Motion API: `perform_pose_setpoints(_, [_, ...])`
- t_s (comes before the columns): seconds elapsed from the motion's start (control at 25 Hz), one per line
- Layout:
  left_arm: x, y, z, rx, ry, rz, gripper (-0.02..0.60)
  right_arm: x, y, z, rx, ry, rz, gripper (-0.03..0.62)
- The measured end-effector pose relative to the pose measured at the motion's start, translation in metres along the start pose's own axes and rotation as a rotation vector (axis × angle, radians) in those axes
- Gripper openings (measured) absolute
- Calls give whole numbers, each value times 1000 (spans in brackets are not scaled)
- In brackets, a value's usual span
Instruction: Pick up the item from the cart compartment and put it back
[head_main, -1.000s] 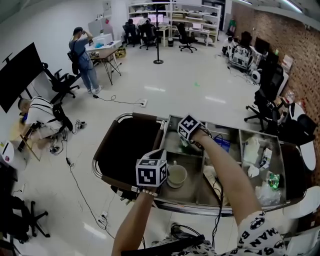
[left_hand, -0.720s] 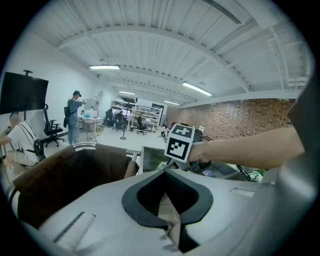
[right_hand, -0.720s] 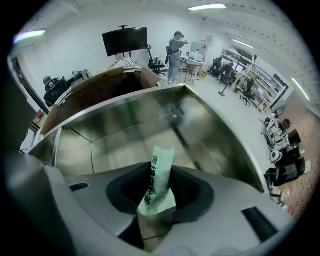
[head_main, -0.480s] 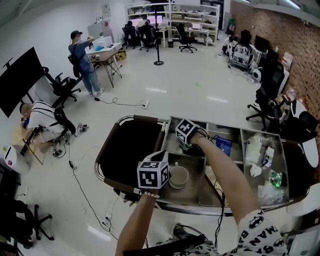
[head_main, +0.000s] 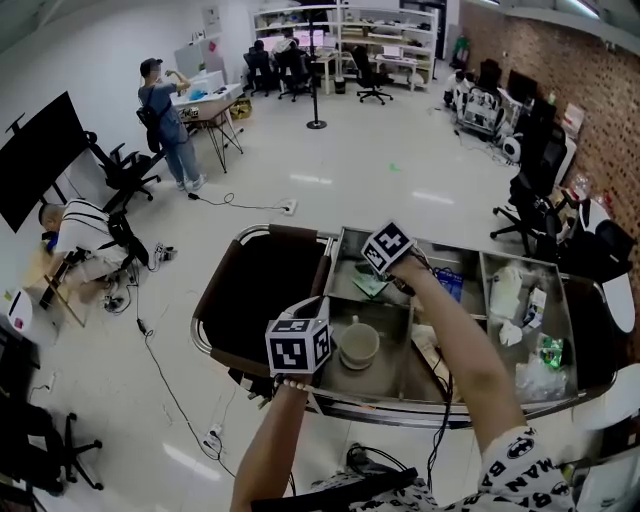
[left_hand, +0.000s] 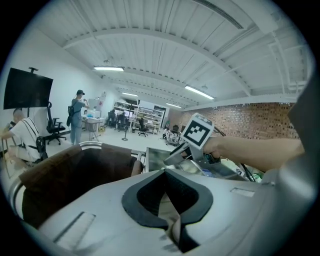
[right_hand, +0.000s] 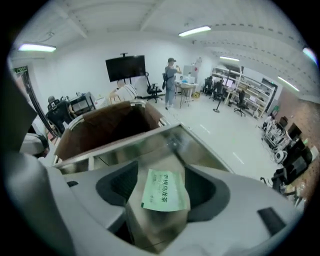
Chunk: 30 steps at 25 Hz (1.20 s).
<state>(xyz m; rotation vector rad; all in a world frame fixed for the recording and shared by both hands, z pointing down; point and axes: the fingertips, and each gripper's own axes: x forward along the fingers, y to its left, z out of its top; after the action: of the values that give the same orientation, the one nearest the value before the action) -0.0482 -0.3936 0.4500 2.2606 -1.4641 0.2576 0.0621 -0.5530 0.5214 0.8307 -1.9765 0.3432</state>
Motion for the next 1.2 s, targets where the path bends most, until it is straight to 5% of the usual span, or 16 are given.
perform_pose_setpoints(0.12, [-11,2,1,-7,-25,1,0,-38,14,17,49,-163,32,304])
perform_pose_setpoints(0.2, [-20,1,3,-12,-46,-2,0,-71,22,26,99,-301,36,166])
perform_pose_setpoints(0.24, [-25,-1,2,-12,-55,-3,0,-88,25,28,122,-366,26,45])
perform_pose_setpoints(0.28, [-29,-3,2,-9,-61,-3,0,-104,29,28,137,-421,15,12])
perform_pose_setpoints(0.72, [-77,-20,-3,53,-168,3,0,-250,110,-12,89,-810,-134,11])
perform_pose_setpoints(1.2, [-129,-44,-47,59,-191,-13,0,-268,193,-104,158,-870,-163,11])
